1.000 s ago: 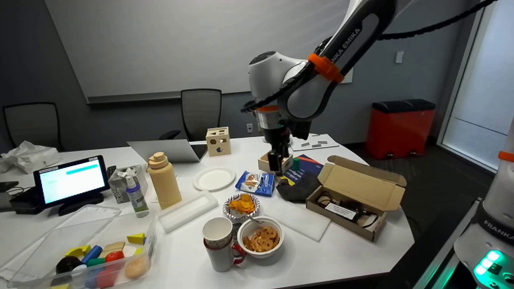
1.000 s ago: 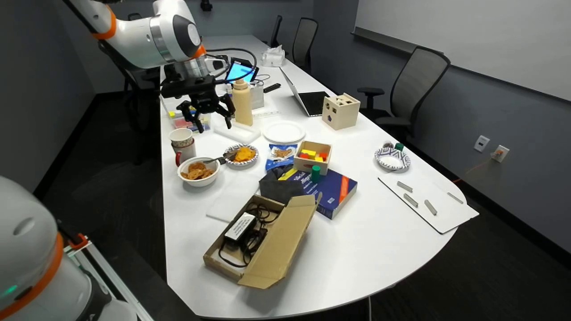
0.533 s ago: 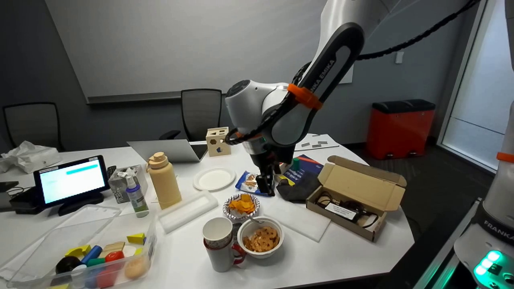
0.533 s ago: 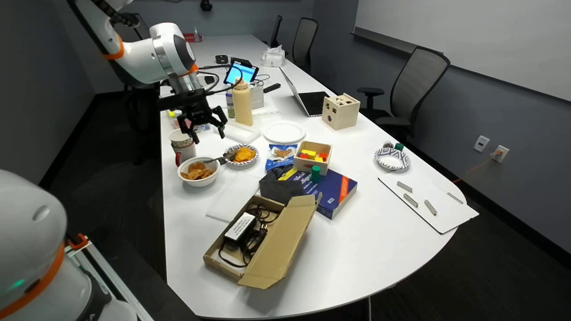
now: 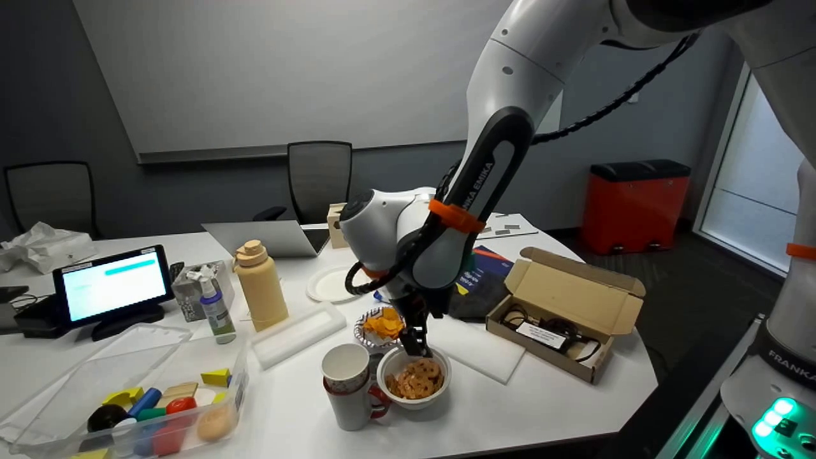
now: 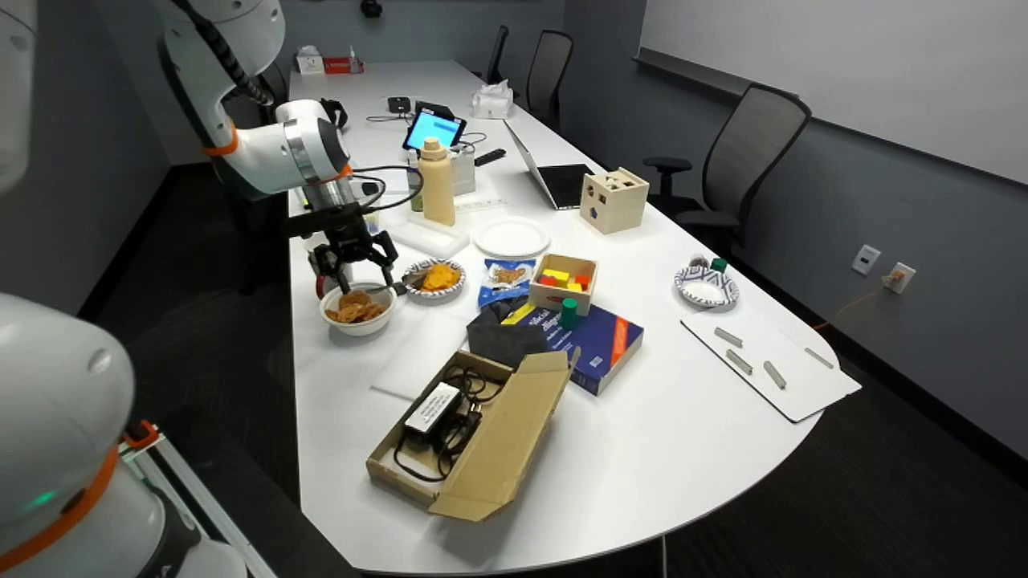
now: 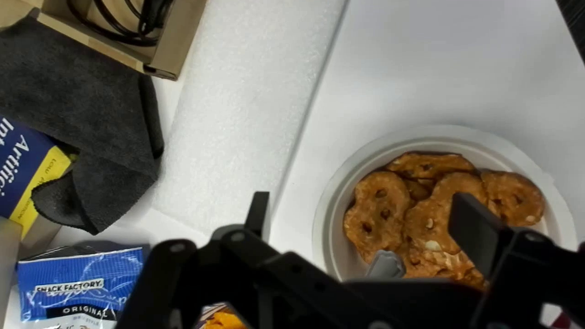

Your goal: Use the cake spatula to stir the contents in the white bowl.

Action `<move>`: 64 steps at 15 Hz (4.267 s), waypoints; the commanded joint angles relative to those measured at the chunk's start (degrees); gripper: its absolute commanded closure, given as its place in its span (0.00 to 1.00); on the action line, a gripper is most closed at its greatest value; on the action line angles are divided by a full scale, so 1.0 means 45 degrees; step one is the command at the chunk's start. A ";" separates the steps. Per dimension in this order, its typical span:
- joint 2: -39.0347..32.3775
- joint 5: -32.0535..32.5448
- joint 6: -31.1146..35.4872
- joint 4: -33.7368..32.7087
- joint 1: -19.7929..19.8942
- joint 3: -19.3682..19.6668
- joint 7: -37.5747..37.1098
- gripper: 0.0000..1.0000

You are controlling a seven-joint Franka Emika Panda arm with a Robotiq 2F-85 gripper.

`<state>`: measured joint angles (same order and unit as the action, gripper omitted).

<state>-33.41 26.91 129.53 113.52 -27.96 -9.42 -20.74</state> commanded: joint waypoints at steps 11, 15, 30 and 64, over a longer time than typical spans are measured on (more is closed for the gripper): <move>-0.3286 0.0547 -0.1696 -0.4217 -0.1967 0.1103 0.0561 0.00; -0.3640 0.0660 -0.2877 -0.5075 -0.2414 0.1313 0.1026 0.00; -0.4658 0.1174 -0.4970 -0.6384 -0.2682 0.1477 0.2069 0.00; -0.3242 0.1596 -1.0159 -0.8451 -0.2719 0.1106 0.5207 0.99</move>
<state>-50.89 33.01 90.61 77.88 -40.74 -2.87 -4.31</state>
